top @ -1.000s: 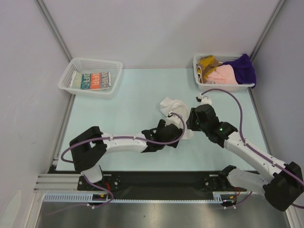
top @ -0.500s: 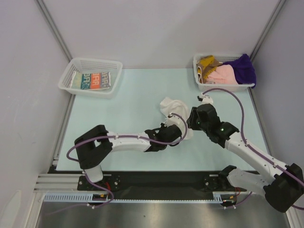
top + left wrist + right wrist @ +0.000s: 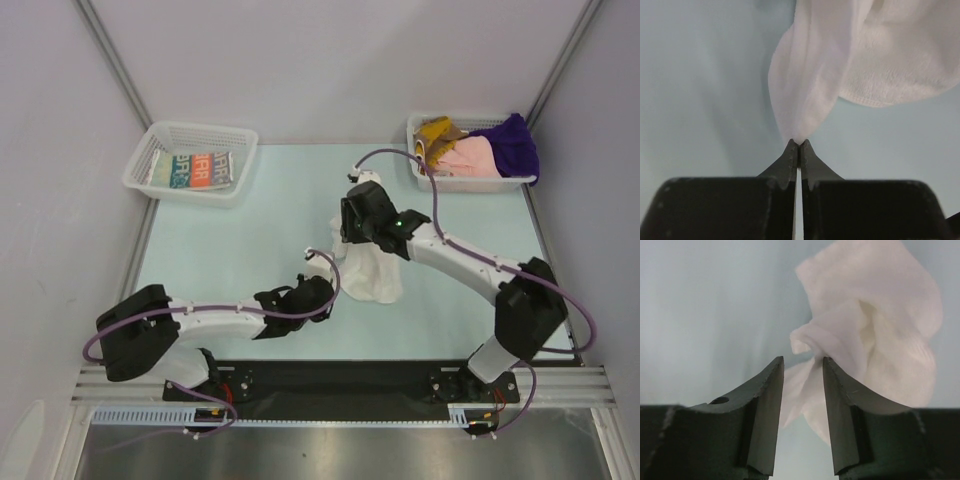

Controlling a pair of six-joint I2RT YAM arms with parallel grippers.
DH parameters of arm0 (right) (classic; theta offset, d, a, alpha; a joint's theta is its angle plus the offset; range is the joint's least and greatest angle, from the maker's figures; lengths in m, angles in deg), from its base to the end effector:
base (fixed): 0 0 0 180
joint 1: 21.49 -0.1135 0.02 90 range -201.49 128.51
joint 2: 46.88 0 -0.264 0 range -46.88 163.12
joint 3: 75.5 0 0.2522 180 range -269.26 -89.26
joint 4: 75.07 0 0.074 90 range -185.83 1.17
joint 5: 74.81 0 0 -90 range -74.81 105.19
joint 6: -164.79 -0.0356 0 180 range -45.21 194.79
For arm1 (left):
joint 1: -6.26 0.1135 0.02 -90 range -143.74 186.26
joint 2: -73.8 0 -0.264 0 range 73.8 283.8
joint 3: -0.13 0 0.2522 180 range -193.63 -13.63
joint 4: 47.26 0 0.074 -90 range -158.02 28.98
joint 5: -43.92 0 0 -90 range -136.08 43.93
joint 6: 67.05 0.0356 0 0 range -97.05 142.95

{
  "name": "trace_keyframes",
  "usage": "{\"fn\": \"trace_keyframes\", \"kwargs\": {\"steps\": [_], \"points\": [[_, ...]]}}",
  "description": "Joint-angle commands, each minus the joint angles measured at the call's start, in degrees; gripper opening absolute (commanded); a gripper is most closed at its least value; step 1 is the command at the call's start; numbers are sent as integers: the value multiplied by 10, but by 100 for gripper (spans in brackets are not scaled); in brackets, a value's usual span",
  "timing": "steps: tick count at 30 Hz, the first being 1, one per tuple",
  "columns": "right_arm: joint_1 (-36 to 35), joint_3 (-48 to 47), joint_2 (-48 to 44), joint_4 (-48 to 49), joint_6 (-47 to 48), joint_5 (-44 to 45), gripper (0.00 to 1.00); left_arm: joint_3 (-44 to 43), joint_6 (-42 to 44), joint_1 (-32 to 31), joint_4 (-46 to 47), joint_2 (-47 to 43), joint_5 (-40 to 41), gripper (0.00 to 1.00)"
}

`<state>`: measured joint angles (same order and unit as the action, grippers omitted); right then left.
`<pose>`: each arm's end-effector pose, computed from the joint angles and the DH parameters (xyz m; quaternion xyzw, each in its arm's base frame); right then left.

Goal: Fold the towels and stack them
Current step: Flatten out the crumpled towel

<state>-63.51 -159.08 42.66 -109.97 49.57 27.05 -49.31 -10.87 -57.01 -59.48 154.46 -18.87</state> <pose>0.2657 0.2295 0.2801 -0.0896 0.9012 0.1507 0.3964 0.1358 -0.2334 0.1706 0.1370 0.8871 -0.1449 0.4163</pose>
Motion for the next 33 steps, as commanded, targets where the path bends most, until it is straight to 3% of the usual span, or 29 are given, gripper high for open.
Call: {"fn": "trace_keyframes", "kwargs": {"steps": [1, 6, 12, 17, 22, 26, 33], "points": [[-8, -64, 57, -36, 37, 36, 44, 31, -31, 3, 54, -16, -37, 0], [-14, -41, 34, -39, 53, 70, 50, 49, -36, 9, 76, -20, -52, 0], [-13, -58, 58, -67, 75, 72, 49, 47, -28, 16, 80, -23, -60, 0], [-10, -91, 82, -105, 85, 105, 33, 45, -27, 24, 52, -44, -54, 0], [12, -100, 46, -108, 104, 85, 5, 26, -16, 55, 9, -110, -50, 0], [49, -158, -10, -120, 103, 28, 0, -64, 37, 101, -84, -164, -47, 0], [99, -279, -126, -98, 84, -12, 0, -371, 147, 123, -205, -177, 11, 0]]}}
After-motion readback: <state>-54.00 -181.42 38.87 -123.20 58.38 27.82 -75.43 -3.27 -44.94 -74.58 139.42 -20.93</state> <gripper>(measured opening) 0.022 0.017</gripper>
